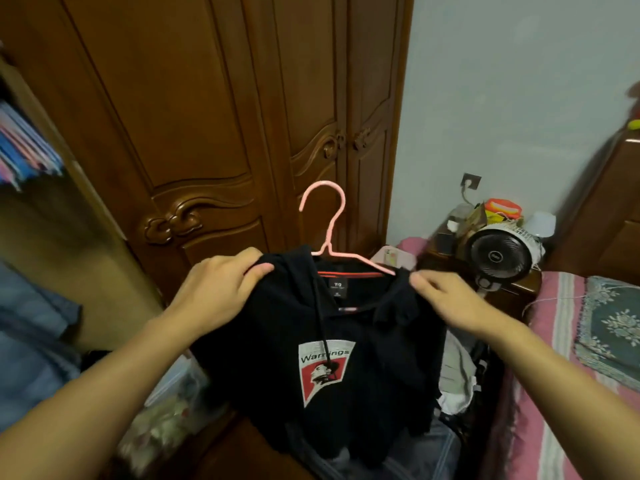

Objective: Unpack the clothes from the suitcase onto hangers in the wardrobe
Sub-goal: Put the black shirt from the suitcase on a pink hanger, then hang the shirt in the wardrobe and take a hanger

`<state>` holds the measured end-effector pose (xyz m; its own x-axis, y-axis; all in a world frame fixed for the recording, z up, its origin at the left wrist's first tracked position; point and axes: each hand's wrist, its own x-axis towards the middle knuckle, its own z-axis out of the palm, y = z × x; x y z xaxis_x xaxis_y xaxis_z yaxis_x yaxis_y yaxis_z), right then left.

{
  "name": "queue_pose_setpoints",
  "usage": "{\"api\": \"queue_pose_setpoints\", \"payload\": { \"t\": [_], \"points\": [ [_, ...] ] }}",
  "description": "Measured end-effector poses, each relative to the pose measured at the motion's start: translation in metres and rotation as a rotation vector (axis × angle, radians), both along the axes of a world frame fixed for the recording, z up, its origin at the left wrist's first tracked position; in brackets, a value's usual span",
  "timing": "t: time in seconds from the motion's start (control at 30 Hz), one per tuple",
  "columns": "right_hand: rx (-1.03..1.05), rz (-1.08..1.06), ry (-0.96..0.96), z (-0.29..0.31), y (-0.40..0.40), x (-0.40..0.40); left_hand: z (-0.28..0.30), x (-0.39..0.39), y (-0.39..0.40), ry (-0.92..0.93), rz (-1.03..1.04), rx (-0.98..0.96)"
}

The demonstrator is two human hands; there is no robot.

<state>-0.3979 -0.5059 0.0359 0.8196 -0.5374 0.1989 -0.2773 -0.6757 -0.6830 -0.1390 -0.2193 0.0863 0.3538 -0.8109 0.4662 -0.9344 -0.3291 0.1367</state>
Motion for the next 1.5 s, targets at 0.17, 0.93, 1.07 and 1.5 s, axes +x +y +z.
{"api": "queue_pose_setpoints", "payload": {
  "t": [0.17, 0.93, 1.07, 1.5],
  "points": [
    [-0.168, 0.113, -0.115, 0.017, 0.06, 0.05, 0.001, 0.005, 0.034, 0.085, -0.066, 0.05],
    [0.274, 0.55, -0.371, 0.132, 0.14, 0.163, -0.042, 0.004, 0.186, 0.688, 0.412, -0.459],
    [0.227, 0.657, -0.195, 0.124, 0.118, 0.174, -0.036, 0.013, 0.206, 0.676, 0.628, -0.413],
    [0.105, 0.786, -0.441, 0.165, 0.14, 0.166, 0.077, -0.039, 0.085, 0.039, 0.371, 0.034]
  ]
}}
